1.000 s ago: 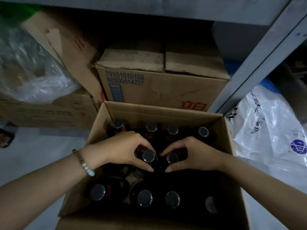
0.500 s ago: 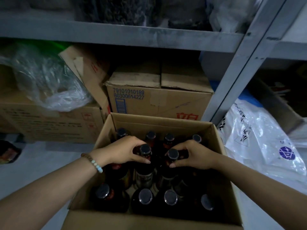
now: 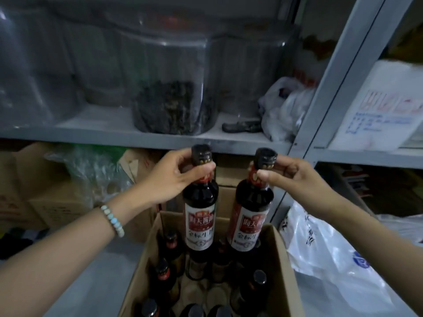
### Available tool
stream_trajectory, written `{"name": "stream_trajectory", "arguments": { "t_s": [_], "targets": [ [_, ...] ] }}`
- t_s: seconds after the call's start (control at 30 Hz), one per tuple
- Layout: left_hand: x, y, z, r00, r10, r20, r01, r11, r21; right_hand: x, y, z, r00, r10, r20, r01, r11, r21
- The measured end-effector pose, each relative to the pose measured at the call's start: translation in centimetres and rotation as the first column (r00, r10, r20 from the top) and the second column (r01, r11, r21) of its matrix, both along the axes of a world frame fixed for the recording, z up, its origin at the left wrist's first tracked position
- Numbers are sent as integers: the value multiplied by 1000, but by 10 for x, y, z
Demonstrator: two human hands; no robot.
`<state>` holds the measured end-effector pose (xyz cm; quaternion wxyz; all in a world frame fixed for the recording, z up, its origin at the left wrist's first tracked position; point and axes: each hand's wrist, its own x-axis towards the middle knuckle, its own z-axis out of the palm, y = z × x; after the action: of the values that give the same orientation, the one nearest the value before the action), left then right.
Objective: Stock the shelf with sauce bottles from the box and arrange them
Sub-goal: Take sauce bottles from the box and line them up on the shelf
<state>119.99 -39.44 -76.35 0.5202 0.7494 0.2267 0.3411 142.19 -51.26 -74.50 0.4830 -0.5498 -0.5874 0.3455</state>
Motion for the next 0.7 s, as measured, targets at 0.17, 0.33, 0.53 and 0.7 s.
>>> {"name": "stream_trajectory", "arguments": {
  "t_s": [0.17, 0.33, 0.53, 0.7],
  "targets": [
    [2, -5, 138, 988, 69, 139, -67, 998, -18, -16, -2, 142, 997, -72, -39, 76, 991, 114],
    [-4, -24, 308, 968, 111, 225, -106, 994, -34, -41, -12, 308, 995, -71, -71, 82, 981, 173],
    [-24, -52, 508, 953, 110, 283, -102, 994, -42, -76, -24, 505, 990, -28, -141, 64, 965, 255],
    [-62, -62, 659, 940, 166, 297, -178, 984, 15, -106, -27, 650, 982, 1, -187, 59, 947, 316]
  ]
}}
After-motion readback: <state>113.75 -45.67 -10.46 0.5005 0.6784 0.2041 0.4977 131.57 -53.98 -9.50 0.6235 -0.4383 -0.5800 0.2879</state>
